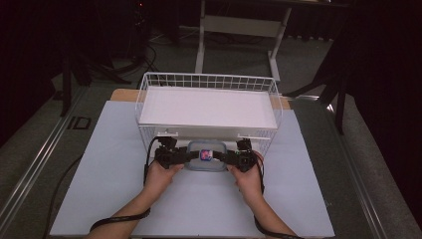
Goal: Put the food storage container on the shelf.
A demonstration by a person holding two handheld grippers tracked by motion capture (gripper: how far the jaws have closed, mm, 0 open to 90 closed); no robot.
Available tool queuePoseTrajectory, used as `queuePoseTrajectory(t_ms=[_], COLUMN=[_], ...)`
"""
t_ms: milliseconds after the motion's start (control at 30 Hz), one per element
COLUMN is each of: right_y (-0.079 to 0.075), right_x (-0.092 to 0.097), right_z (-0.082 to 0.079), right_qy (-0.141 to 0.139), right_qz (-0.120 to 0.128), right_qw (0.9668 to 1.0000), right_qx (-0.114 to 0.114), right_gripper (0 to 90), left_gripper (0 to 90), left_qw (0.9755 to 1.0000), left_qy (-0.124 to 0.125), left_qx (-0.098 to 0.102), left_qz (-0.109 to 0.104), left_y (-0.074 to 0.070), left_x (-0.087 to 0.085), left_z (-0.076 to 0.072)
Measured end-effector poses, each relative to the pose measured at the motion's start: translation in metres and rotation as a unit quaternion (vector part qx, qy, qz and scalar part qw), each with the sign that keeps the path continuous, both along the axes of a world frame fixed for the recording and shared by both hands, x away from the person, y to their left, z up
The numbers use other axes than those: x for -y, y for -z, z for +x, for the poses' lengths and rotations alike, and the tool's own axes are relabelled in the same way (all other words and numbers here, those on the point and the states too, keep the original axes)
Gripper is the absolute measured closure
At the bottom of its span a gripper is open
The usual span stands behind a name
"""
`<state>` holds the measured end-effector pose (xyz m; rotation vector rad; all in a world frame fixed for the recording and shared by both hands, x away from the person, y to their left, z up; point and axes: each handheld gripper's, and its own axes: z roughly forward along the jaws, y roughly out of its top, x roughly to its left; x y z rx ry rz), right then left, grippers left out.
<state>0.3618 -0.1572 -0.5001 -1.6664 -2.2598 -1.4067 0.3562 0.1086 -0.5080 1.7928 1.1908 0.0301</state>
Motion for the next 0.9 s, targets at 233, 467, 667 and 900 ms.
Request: queuePoseTrajectory(t_ms=[233, 467, 667, 900], right_y=[0.003, 0.003, 0.005, 0.0], right_x=[0.002, 0.002, -0.001, -0.006], right_z=[0.004, 0.007, 0.009, 0.008], right_qy=[-0.002, 0.01, 0.014, 0.026], right_qz=[0.009, 0.022, 0.014, -0.016], right_qw=[1.0, 0.9997, 0.9994, 0.9977], right_qx=[0.001, 0.007, 0.027, 0.061], right_gripper=[38.6, 38.2, 35.7, 39.0], left_gripper=[45.7, 45.7, 45.5, 44.5], left_qw=[1.0, 0.9995, 0.999, 0.9989], left_qy=[0.0, -0.001, -0.002, -0.014], left_qx=[0.002, 0.031, 0.044, 0.043], left_qz=[0.001, -0.008, -0.009, -0.006], left_y=[-0.002, 0.002, 0.003, 0.002], left_x=[0.001, -0.002, -0.003, -0.001], left_z=[0.001, 0.003, 0.006, 0.013])
